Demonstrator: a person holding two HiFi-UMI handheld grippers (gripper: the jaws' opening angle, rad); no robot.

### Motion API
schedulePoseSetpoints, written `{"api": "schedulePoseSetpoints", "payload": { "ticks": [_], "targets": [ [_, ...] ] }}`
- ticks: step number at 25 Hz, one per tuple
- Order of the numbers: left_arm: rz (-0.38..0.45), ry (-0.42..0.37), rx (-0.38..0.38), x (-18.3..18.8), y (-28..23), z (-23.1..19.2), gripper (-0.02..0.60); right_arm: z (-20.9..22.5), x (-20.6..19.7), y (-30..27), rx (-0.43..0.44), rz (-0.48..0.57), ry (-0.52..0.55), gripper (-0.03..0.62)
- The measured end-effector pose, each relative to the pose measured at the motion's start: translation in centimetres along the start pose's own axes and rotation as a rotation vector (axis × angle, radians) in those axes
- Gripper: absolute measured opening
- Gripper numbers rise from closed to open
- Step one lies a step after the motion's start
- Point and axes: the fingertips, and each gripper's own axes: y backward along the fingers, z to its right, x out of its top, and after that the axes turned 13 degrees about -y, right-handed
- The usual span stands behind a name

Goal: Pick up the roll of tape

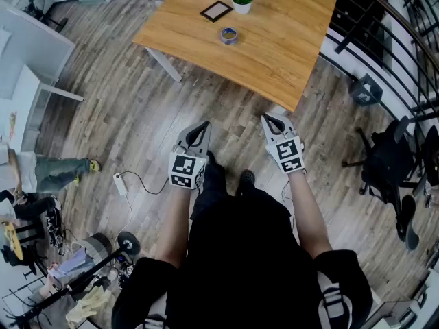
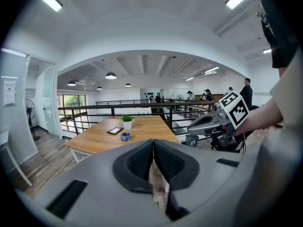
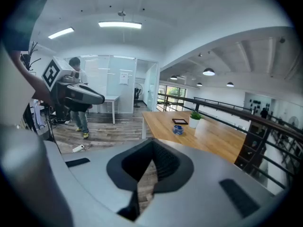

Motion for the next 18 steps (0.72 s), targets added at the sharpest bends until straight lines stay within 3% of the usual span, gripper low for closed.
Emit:
{"api": "schedulePoseSetpoints", "payload": {
  "ticks": [18],
  "targets": [
    [0.000,-0.007,-0.001,0.1,1.6,3.2,0.025,-0.4,-2.3,3.1,0.010,-0.007,-0.007,0.008]
  ]
}}
